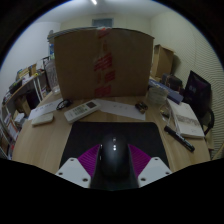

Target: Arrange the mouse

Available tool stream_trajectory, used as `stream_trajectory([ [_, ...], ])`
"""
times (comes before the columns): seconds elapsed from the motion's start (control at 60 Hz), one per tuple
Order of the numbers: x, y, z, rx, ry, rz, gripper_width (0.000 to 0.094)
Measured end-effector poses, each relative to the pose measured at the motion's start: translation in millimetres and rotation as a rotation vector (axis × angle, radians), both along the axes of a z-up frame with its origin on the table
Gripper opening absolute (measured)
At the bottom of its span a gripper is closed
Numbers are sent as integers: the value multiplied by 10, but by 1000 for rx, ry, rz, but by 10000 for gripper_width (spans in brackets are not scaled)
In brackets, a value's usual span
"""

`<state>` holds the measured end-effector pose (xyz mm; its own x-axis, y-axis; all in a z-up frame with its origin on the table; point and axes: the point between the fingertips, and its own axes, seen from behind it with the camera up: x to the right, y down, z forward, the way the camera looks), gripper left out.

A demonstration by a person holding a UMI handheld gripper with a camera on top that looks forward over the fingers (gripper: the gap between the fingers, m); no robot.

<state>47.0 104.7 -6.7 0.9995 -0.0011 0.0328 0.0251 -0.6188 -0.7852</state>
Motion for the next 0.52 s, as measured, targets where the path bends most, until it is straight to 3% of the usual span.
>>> stream_trajectory([
  [0.067,12,-13,1,-23,-24,-5,518],
  [0.167,101,-186,54,-91,-49,-74,834],
  [0.517,-471,-1498,982,-101,42,-260,800],
])
